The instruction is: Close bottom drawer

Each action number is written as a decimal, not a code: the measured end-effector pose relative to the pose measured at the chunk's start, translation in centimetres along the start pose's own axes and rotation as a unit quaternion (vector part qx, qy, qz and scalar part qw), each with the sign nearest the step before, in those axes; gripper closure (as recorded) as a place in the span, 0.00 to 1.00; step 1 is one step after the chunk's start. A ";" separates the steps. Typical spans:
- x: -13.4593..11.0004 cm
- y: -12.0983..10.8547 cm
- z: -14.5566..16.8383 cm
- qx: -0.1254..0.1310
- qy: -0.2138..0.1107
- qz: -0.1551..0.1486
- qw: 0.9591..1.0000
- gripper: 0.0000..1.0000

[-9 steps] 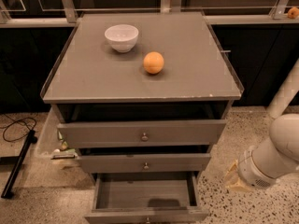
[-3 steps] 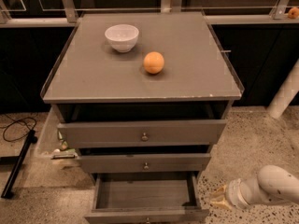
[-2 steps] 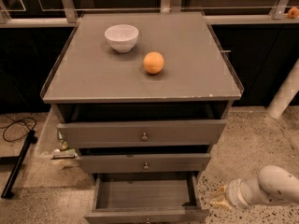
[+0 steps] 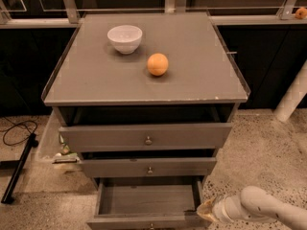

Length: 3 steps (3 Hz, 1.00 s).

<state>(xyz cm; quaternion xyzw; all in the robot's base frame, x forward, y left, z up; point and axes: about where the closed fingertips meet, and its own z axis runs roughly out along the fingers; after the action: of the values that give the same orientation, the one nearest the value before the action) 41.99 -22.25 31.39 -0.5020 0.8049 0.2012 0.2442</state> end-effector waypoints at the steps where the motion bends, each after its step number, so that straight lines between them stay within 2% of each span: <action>1: 0.0 0.0 0.0 0.000 0.000 0.000 1.000 1.00; 2: 1.2 1.0 0.9 -0.008 0.003 0.017 1.000 1.00; 3: 3.2 3.2 3.4 -0.024 0.004 0.039 0.999 1.00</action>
Offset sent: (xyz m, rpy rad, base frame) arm -0.0229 -0.0022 -0.0277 0.0102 0.0670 -0.0417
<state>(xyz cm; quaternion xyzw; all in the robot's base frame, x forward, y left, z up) 38.48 -21.31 27.03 -0.4766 0.8200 0.2276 0.2206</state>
